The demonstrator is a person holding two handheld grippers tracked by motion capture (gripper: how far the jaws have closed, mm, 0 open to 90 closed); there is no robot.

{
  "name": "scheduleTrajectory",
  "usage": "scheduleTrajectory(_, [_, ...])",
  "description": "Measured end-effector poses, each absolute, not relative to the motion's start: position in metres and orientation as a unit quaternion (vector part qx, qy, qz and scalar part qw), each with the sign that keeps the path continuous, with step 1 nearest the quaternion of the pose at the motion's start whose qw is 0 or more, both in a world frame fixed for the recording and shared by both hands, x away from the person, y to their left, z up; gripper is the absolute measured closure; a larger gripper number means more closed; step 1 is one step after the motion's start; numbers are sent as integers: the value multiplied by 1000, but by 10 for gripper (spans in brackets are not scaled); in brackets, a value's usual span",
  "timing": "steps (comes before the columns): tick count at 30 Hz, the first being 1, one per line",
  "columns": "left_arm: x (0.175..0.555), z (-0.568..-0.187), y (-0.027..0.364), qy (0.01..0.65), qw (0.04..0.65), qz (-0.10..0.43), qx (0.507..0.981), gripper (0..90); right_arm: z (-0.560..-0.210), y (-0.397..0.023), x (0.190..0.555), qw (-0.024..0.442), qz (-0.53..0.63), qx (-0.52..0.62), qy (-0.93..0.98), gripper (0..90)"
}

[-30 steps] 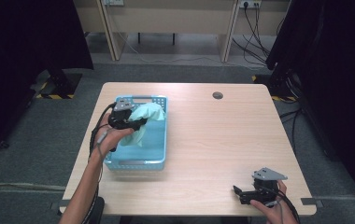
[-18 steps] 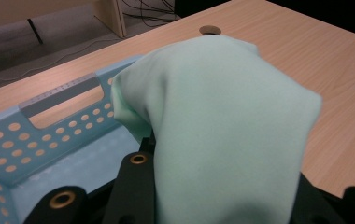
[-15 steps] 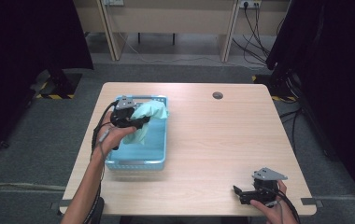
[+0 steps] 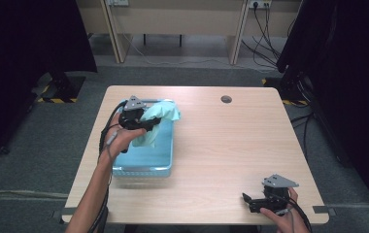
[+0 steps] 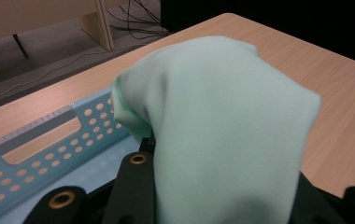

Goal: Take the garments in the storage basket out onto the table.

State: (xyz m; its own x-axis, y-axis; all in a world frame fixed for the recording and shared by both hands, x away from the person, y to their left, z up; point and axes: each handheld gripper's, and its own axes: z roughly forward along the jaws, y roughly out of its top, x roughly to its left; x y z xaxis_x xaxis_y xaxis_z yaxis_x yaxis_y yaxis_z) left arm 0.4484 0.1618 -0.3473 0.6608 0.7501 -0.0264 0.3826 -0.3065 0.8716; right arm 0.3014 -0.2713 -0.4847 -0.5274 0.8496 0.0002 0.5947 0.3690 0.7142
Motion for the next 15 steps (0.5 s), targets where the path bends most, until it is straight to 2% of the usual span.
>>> scheduleTrajectory(15, [454, -337, 132, 336, 474, 181, 794, 692, -485, -271, 301, 189, 339, 448, 806, 2])
